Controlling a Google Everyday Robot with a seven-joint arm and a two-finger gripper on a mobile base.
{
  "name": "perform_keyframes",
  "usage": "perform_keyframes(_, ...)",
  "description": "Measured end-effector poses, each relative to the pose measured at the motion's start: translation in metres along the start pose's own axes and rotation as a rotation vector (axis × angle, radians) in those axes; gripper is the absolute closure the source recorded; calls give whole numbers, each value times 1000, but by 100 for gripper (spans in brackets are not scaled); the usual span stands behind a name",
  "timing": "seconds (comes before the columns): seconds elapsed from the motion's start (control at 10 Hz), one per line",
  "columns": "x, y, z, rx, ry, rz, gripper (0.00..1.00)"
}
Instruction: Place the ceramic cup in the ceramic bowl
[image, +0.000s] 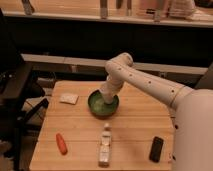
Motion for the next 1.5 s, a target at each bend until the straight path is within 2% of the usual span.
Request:
perform_keyframes(0.4, 1, 0, 2, 0, -1, -1, 92)
perform_keyframes(0.5, 1, 0, 3, 0, -1, -1, 87)
perform_keyframes(0.8, 1, 0, 4, 1, -3, -2, 80)
perform_keyframes(0.9, 2, 0, 4, 1, -3, -1, 73)
perform_keyframes(1.2, 2, 0, 5, 2, -3, -2, 68)
perform_keyframes(1.3, 3, 0, 6, 2, -4, -2, 64)
perform_keyframes(1.5, 3, 0, 7, 2, -4, -2, 66)
